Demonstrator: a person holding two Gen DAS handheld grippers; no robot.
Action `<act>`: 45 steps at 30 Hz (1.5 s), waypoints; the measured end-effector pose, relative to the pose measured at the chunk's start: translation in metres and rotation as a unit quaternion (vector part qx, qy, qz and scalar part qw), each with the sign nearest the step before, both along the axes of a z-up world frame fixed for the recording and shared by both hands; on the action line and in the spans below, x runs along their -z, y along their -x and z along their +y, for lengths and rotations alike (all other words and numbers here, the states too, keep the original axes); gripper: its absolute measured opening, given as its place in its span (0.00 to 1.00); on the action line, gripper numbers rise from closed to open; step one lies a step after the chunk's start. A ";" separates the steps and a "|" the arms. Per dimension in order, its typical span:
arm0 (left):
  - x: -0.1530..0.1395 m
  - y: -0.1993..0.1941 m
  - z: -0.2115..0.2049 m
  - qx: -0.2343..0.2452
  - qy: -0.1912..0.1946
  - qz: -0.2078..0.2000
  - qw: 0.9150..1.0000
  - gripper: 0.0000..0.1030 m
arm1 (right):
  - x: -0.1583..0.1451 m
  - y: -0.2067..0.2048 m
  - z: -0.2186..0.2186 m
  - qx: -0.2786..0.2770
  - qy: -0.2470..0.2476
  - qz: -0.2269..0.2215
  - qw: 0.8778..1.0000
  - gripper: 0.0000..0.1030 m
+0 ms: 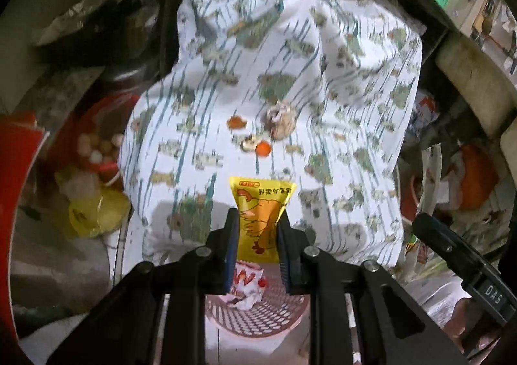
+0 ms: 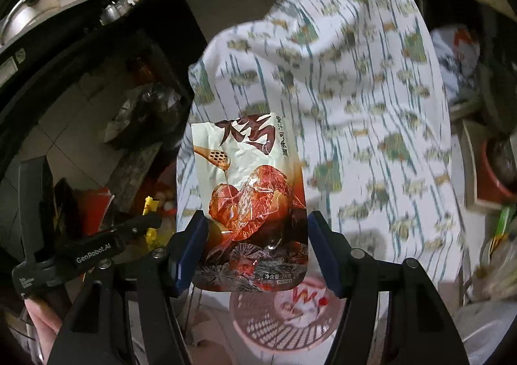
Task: Collect trash
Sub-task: 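Carry the yellow packet and clear snack bag down over the pink basket, then open both grippers to drop the packet and bag into the basket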
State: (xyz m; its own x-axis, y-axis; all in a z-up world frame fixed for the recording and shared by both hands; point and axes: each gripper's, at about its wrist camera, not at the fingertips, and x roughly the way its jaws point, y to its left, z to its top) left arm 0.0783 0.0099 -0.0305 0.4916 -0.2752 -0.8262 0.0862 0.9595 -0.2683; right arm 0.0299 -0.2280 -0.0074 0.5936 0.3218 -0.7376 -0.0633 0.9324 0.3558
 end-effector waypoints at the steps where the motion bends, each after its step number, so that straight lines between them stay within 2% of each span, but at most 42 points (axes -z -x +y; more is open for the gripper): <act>1: 0.003 0.002 -0.001 0.002 -0.001 0.002 1.000 0.20 | 0.005 0.002 0.000 0.001 0.003 0.005 1.000 0.63; 6: 0.022 0.005 -0.009 0.016 -0.006 0.025 1.000 0.20 | 0.032 0.003 0.002 -0.007 0.020 0.026 0.999 0.63; 10: 0.053 0.003 -0.019 0.032 -0.012 0.070 0.997 0.20 | 0.061 -0.003 0.004 -0.018 0.018 0.068 0.997 0.63; 14: 0.092 -0.001 -0.027 0.052 -0.025 0.124 0.991 0.20 | 0.094 -0.005 0.007 -0.023 0.034 0.105 0.994 0.63; 18: 0.130 -0.006 -0.023 0.046 -0.025 0.180 0.982 0.20 | 0.130 -0.006 0.008 -0.030 0.040 0.147 0.988 0.63; 21: 0.152 -0.006 -0.021 0.039 -0.034 0.205 0.977 0.20 | 0.148 -0.005 0.009 -0.031 0.051 0.165 0.984 0.63; 24: 0.170 -0.003 -0.028 0.046 -0.050 0.224 0.972 0.20 | 0.171 -0.007 0.009 -0.032 0.027 0.193 0.980 0.63; 26: 0.193 0.001 -0.038 0.067 -0.057 0.253 0.963 0.20 | 0.184 -0.011 0.010 -0.032 0.012 0.208 0.978 0.63; 28: 0.211 0.004 -0.041 0.069 -0.065 0.268 0.959 0.20 | 0.207 -0.014 0.008 -0.028 -0.017 0.240 0.970 0.63; 30: 0.226 0.008 -0.040 0.065 -0.066 0.282 0.955 0.20 | 0.226 -0.015 0.004 -0.014 -0.026 0.265 0.964 0.63; 34: 0.241 0.011 -0.037 0.054 -0.049 0.301 0.951 0.21 | 0.255 -0.014 0.008 -0.013 -0.009 0.283 0.959 0.63; 40: 0.244 0.011 -0.038 0.057 -0.052 0.305 0.949 0.21 | 0.298 -0.012 0.005 -0.004 -0.010 0.327 0.945 0.63; 43: 0.246 0.012 -0.039 0.062 -0.058 0.310 0.947 0.22 | 0.307 -0.012 0.002 0.002 -0.003 0.334 0.943 0.63; 45: 0.249 0.011 -0.039 0.059 -0.056 0.311 0.947 0.30 | 0.307 -0.013 0.002 0.008 -0.004 0.333 0.943 0.63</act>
